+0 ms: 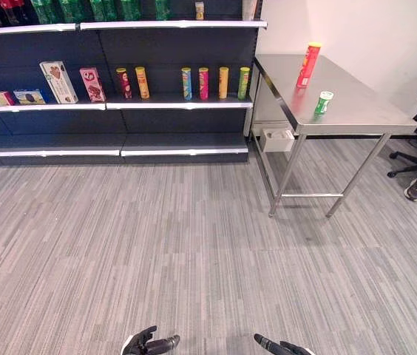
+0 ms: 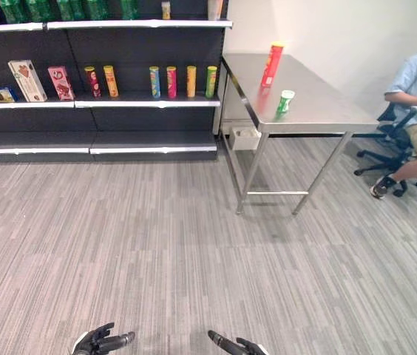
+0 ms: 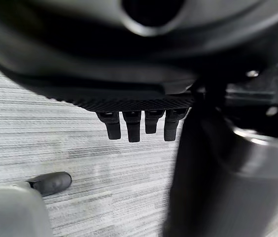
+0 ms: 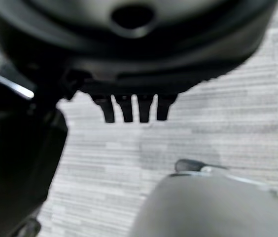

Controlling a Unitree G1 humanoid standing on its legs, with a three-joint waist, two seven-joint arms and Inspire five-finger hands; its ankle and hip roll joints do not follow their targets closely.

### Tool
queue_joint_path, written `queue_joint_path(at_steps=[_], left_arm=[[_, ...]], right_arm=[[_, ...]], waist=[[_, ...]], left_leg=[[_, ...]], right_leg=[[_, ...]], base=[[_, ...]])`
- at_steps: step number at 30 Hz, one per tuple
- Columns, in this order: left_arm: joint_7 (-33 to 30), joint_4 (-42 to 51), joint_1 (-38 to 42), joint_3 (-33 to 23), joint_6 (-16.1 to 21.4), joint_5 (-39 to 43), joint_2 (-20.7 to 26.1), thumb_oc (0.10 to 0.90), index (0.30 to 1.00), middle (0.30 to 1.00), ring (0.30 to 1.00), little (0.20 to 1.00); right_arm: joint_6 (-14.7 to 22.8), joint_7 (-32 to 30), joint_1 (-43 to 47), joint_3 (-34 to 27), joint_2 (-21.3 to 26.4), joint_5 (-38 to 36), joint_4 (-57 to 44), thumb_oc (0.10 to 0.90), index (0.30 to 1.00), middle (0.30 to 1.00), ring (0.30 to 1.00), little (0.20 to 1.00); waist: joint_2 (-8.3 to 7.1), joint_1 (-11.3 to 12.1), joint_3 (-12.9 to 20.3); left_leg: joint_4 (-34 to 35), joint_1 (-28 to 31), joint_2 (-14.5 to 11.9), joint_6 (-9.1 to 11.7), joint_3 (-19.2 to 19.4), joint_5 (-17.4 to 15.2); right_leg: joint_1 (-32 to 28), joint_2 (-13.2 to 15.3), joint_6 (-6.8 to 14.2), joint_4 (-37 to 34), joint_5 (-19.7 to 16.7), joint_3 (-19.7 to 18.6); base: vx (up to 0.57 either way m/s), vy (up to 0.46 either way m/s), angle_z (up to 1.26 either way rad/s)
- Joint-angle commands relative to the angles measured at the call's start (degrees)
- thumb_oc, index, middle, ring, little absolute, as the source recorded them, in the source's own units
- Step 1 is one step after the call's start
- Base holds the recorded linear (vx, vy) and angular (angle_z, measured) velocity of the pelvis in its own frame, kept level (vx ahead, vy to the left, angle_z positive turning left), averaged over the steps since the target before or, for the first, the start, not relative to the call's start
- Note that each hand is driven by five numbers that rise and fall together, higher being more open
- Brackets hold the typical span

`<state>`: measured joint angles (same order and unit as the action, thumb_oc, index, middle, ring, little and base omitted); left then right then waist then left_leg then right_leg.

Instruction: Put the goods on the table back onto the shelves and tidy them up.

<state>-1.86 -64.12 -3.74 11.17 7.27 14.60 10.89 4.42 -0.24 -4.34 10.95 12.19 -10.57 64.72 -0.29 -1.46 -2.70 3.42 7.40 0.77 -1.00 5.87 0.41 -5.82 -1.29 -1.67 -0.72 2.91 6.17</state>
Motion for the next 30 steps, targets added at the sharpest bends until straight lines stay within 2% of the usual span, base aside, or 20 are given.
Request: queue_joint_path(at_steps=[1,23,30], left_arm=[[-0.5,1.5,3.0,0.1,3.6,0.0,-1.1,0.8,0.9,0.9,0.9,0.9],[-0.3,0.2,3.3,0.6,3.1,-1.2,-1.4,0.8,0.9,0.9,0.9,0.9],[-0.6,1.3,4.0,0.1,2.9,0.2,-1.1,0.8,0.9,0.9,0.9,0.9]], right_arm=[[2.6,-0.2,3.4,2.2,0.7,-1.5,-2.4,0.8,0.9,0.9,0.9,0.9],[2.4,0.5,3.3,4.0,1.1,0.4,-2.6,0.8,0.9,0.9,0.9,0.9],[2.2,0.7,4.0,4.2,1.4,0.1,-2.8,0.8,0.9,0.9,0.9,0.9]], waist=[[-1.89,-0.7,-0.5],[-2.09,-0.4,-0.6],[-2.45,-0.3,-1.9]], left_leg=[[1.6,1.5,-1.7,3.7,0.2,-2.3],[1.6,1.2,-1.8,3.8,-0.2,-2.0],[1.0,1.2,-2.3,3.8,-0.5,-1.9]], right_leg=[[-1.7,4.3,7.5,-4.3,-5.0,0.3],[-1.5,3.9,7.4,-4.3,-5.0,0.4],[-1.0,3.3,6.7,-3.8,-4.5,-0.2]], base=[[0.0,0.0,0.0],[0.0,0.0,0.0],[0.03,-0.053,-0.01]])
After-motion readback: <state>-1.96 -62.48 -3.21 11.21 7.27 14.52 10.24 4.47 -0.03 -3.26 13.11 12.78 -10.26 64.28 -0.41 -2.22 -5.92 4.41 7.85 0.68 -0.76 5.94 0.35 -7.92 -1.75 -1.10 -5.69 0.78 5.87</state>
